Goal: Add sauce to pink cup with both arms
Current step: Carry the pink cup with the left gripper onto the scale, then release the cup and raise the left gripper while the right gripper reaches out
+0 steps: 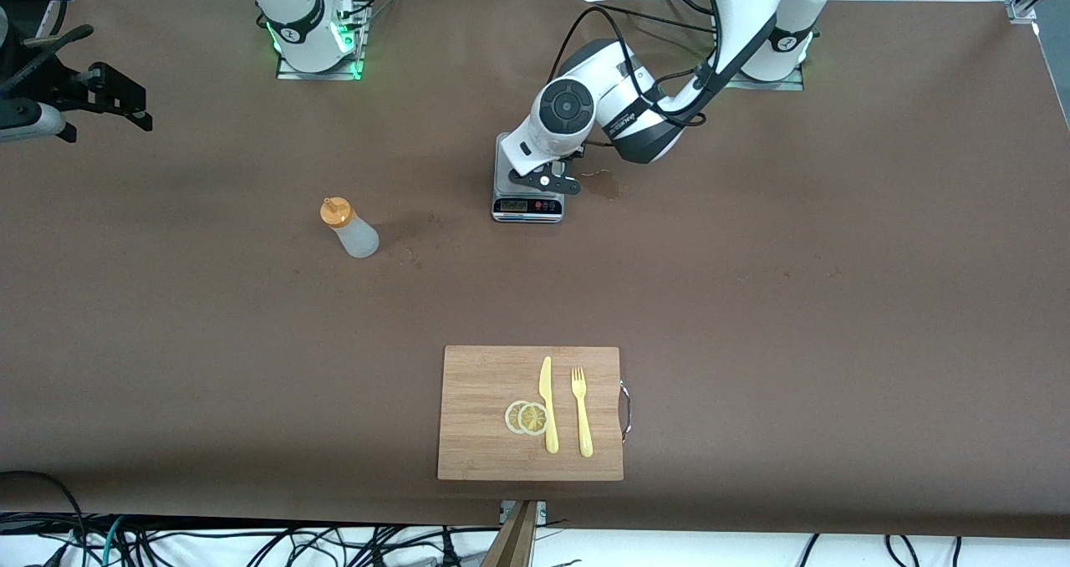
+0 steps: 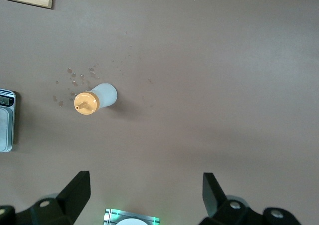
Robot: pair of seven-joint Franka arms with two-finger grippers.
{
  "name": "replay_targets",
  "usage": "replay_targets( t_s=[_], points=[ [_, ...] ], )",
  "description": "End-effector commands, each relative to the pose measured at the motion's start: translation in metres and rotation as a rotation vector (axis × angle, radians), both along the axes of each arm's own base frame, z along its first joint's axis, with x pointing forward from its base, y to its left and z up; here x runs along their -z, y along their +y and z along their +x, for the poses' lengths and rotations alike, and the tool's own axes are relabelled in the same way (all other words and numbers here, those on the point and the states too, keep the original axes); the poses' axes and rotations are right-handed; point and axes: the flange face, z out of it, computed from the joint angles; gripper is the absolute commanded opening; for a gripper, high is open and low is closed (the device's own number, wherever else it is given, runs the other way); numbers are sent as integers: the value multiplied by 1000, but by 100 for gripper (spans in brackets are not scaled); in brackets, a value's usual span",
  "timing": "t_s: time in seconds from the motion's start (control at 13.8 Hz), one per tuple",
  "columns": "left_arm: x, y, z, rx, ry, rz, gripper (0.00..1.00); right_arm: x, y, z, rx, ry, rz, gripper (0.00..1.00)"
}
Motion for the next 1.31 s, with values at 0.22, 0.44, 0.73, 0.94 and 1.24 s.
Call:
replay_targets(
  t_s=[0.22,0.44,0.73,0.94,1.24],
  points=[
    [-13,-10,2,-18,-22,2,100,-3,-2,-2,-14,2,-3,100],
    [-48,-1,5,-6,-56,22,100,-3,-2,-2,-14,4,0,100],
    [-141,31,33,-54,-166,25,100,-4,1,-3,-66,9,12,100],
    [-204,66,73,-29,-312,150,100,5,8,-4,-291,49,96,100],
    [-272,123,119,-57,-343,166,100,24,16,8,-384,54,209,100]
  ],
)
